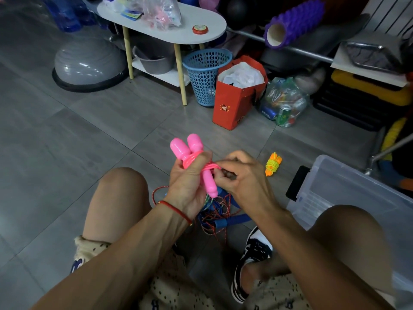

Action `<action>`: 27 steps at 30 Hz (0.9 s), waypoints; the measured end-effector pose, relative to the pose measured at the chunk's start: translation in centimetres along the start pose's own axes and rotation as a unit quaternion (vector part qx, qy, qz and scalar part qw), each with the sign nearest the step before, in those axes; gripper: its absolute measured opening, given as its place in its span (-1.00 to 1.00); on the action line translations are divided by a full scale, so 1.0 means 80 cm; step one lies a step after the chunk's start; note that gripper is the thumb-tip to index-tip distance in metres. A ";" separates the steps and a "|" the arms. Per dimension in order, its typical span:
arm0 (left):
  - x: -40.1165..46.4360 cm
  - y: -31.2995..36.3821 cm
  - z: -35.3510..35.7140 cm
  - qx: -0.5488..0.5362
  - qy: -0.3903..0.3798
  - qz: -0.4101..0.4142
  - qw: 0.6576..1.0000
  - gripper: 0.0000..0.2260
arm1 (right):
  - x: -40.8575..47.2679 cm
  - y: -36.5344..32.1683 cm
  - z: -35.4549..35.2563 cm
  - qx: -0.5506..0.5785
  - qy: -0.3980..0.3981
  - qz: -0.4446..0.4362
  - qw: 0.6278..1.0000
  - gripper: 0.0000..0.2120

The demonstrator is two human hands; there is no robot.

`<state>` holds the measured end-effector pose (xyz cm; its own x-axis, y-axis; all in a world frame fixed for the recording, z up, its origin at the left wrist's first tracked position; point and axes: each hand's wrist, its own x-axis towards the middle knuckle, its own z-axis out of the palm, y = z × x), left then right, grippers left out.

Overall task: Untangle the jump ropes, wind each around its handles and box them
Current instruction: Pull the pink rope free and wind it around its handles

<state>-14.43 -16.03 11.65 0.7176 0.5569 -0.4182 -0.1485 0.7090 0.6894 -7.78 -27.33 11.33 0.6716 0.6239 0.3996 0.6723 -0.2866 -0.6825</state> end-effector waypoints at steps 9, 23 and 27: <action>0.004 -0.014 -0.002 0.008 0.019 0.022 1.000 -0.71 | -0.003 -0.009 0.001 0.082 -0.012 0.099 0.992 -0.91; 0.008 -0.024 0.000 0.014 0.060 0.097 0.993 -0.62 | -0.002 -0.008 0.013 0.118 0.010 0.182 0.976 -0.93; 0.007 -0.021 0.006 0.034 0.055 0.117 0.991 -0.66 | 0.002 -0.011 0.014 0.200 0.041 0.233 0.951 -0.88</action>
<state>-13.47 -17.13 10.49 0.5892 0.7495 -0.3018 -0.2534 0.5261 0.8118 -8.60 -26.13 11.28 0.9002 0.4343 0.0326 0.1354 -0.2079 -0.9687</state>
